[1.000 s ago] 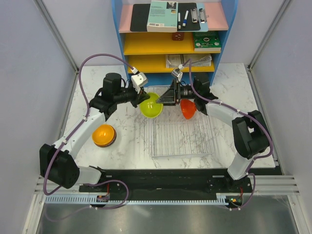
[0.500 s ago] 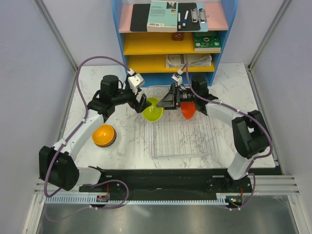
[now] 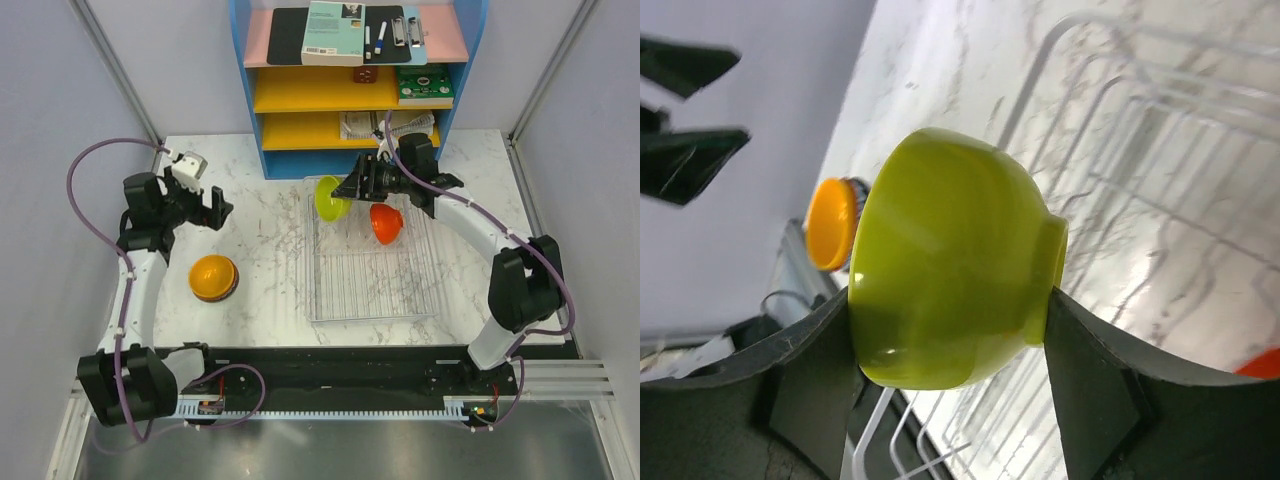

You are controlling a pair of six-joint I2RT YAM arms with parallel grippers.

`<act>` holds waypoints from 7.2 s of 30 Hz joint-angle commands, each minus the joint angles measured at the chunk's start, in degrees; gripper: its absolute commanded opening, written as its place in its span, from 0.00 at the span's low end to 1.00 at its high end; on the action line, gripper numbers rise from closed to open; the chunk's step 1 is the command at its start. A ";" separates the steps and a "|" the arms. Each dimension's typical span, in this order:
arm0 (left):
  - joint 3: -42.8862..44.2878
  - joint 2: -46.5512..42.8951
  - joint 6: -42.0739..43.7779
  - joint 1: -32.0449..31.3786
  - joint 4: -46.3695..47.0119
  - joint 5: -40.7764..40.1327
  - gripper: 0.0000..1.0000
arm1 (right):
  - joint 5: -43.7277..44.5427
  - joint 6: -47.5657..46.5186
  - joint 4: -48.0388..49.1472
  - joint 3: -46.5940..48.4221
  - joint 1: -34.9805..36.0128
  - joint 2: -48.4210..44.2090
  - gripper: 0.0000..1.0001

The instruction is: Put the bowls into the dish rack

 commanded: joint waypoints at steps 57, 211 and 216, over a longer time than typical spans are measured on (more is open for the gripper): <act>-18.17 -11.99 -0.84 6.76 8.37 -27.98 1.00 | 67.80 -15.51 -13.07 5.33 27.39 1.53 0.00; -9.12 -2.23 42.39 15.98 -27.57 -0.82 0.88 | 56.81 -41.61 -27.93 9.28 23.52 -14.02 0.97; -8.33 -0.21 44.33 16.16 -30.04 0.32 0.79 | 56.55 -41.35 -28.02 9.28 23.52 -13.76 0.97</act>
